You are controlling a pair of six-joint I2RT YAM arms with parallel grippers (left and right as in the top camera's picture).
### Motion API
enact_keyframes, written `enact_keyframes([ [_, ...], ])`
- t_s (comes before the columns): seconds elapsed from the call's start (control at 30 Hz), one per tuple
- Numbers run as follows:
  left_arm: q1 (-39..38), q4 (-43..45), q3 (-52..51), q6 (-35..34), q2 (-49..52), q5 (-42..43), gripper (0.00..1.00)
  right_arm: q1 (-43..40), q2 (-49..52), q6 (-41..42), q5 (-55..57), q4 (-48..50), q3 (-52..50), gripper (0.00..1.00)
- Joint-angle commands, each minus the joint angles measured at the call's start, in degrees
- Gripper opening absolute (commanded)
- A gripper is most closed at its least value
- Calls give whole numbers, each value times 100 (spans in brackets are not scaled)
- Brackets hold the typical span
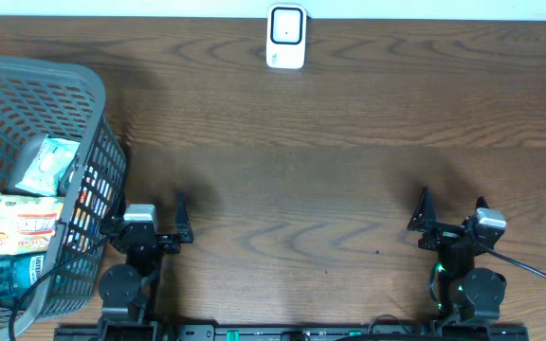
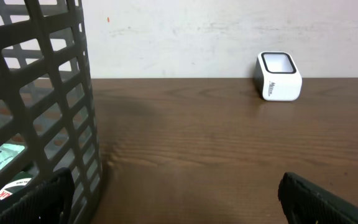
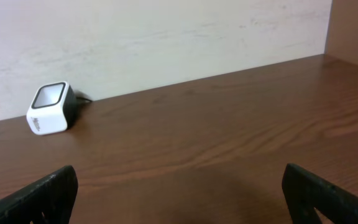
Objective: Scan the item barcode
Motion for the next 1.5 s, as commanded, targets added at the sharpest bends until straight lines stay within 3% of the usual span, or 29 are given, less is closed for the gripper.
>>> enact_keyframes([
  [0.0,28,-131,-133,-48,-46,35,98,33,-35,59,35,-9,-15,99],
  [0.27,26,-129,-133,-81,-46,90,98,33,-35,59,35,-11,-15,99],
  [0.53,26,87,-90,-227,-46,1298,98,33,-35,59,35,-9,-15,99],
  [1.47,26,85,-90,-223,-46,1303,98,33,-35,59,35,-11,-15,99],
])
